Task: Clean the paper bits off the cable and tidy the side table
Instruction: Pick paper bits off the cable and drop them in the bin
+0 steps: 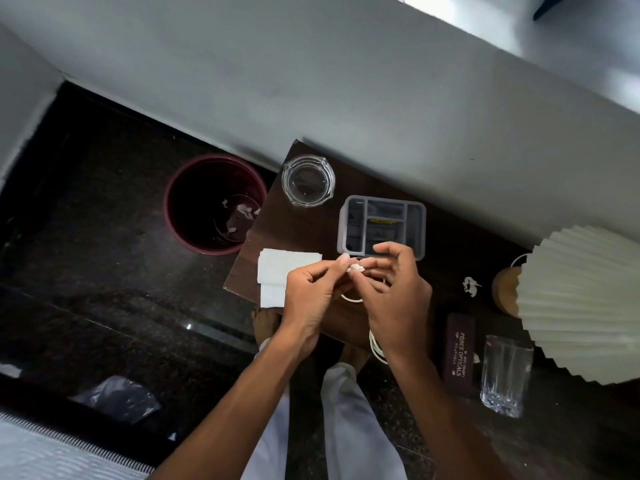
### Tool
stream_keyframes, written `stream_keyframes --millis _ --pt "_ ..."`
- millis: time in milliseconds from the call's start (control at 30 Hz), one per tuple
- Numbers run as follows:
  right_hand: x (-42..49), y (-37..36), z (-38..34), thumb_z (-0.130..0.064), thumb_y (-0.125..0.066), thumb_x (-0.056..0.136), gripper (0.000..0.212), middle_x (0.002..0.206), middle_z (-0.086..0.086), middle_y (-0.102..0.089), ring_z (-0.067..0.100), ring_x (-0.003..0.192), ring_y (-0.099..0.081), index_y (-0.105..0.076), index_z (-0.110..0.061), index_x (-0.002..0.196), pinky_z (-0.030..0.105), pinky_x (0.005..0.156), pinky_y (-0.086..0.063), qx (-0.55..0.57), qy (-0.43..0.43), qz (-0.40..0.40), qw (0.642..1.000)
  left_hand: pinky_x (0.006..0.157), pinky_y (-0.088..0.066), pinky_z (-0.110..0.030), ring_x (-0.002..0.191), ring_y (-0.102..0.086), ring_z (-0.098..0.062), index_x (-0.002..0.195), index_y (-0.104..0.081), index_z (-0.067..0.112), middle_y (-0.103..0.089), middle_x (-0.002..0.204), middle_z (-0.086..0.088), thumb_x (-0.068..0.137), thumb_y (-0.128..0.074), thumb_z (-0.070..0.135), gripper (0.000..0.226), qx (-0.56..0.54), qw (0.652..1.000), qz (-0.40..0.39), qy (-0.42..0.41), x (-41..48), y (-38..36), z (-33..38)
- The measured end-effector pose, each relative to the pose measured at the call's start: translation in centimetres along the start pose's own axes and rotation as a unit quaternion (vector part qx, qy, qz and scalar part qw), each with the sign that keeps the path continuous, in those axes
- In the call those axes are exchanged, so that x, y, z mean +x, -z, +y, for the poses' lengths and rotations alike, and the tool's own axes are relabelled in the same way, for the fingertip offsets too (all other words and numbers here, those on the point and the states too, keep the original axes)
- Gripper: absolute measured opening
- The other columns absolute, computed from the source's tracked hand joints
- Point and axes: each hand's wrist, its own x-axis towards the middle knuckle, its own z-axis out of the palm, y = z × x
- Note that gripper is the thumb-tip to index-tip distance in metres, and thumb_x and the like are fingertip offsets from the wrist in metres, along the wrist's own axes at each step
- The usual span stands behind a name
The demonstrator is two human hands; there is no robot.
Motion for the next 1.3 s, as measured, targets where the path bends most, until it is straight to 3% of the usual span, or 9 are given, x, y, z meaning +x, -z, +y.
stream_keyframes --millis 167,267,400,567,833,1000,1167,1300 --pt "-0.1 -2.7 -0.8 -0.002 -0.080 0.081 0.042 0.088 -0.006 -0.074 0.001 0.085 -0.073 -0.057 -0.023 0.110 0.015 0.070 -0.059 0.001 0.013 -0.013 1.000 0.079 -0.062 -0.027 0.093 -0.076 -0.024 0.096 -0.080 -0.001 -0.079 0.097 -0.020 0.087 -0.079 0.012 0.017 -0.027 0.999 0.029 0.018 0.7 1.9 1.3" --pt "-0.1 -4.3 -1.3 0.003 -0.075 0.083 0.039 0.091 -0.001 -0.076 0.000 0.088 -0.074 -0.058 -0.016 0.112 0.018 0.073 -0.060 0.021 0.000 -0.023 1.000 0.079 -0.062 -0.025 0.093 -0.078 -0.023 0.100 -0.080 0.005 -0.081 0.095 -0.015 0.086 -0.079 0.010 0.014 -0.032 0.999 0.029 0.015 1.1 3.3 2.1" --pt "0.0 -6.3 -2.0 0.009 -0.068 0.085 0.040 0.096 -0.006 -0.077 -0.002 0.093 -0.073 -0.058 -0.011 0.118 0.010 0.074 -0.055 0.051 -0.024 -0.059 0.997 0.077 -0.062 -0.024 0.096 -0.078 -0.023 0.105 -0.080 0.011 -0.081 0.097 -0.011 0.088 -0.078 0.012 0.017 -0.036 0.998 0.044 0.006 1.6 4.9 2.6" --pt "0.3 -8.4 -2.9 0.018 -0.059 0.086 0.054 0.115 0.003 -0.073 0.004 0.109 -0.070 -0.052 -0.010 0.131 0.024 0.090 -0.058 0.099 -0.078 -0.129 0.984 0.071 -0.059 -0.018 0.090 -0.079 -0.016 0.101 -0.079 0.020 -0.082 0.093 -0.003 0.091 -0.075 0.011 0.014 0.003 0.995 0.090 -0.035 2.8 6.6 3.4" --pt "0.9 -11.4 -3.1 0.029 -0.050 0.079 0.059 0.123 0.006 -0.068 0.010 0.121 -0.064 -0.055 -0.006 0.127 0.023 0.105 -0.050 0.159 -0.144 -0.104 0.971 0.070 -0.060 -0.020 0.083 -0.080 -0.021 0.093 -0.080 0.007 -0.081 0.084 -0.012 0.081 -0.084 0.010 0.013 -0.030 0.986 0.164 -0.008 5.4 9.0 4.7" --pt "2.4 -12.4 -2.9 0.033 -0.051 0.077 0.061 0.116 0.004 -0.071 0.013 0.117 -0.066 -0.060 -0.014 0.116 0.022 0.102 -0.051 0.198 -0.199 -0.093 0.955 0.065 -0.058 -0.018 0.069 -0.075 -0.012 0.084 -0.081 0.007 -0.079 0.074 -0.007 0.075 -0.090 0.015 0.015 -0.030 0.979 0.201 -0.012 7.4 11.3 5.7" --pt "3.3 -13.2 -2.8 0.033 -0.052 0.076 0.061 0.117 0.005 -0.071 0.013 0.115 -0.068 -0.062 -0.014 0.114 0.026 0.102 -0.052 0.192 -0.214 -0.108 0.952 0.065 -0.059 -0.017 0.063 -0.071 -0.008 0.081 -0.077 0.007 -0.076 0.065 0.000 0.084 -0.082 0.009 0.006 -0.044 0.970 0.240 -0.005 9.8 13.7 6.6" --pt "3.5 -13.7 -2.8 0.029 -0.057 0.078 0.057 0.115 0.004 -0.073 0.010 0.113 -0.069 -0.064 -0.015 0.113 0.024 0.102 -0.052 0.178 -0.213 -0.121 0.953 0.069 -0.060 -0.018 0.078 -0.077 -0.016 0.096 -0.074 0.001 -0.078 0.088 -0.014 0.090 -0.071 -0.004 0.008 -0.085 0.962 0.259 0.019 11.9 15.5 7.2"
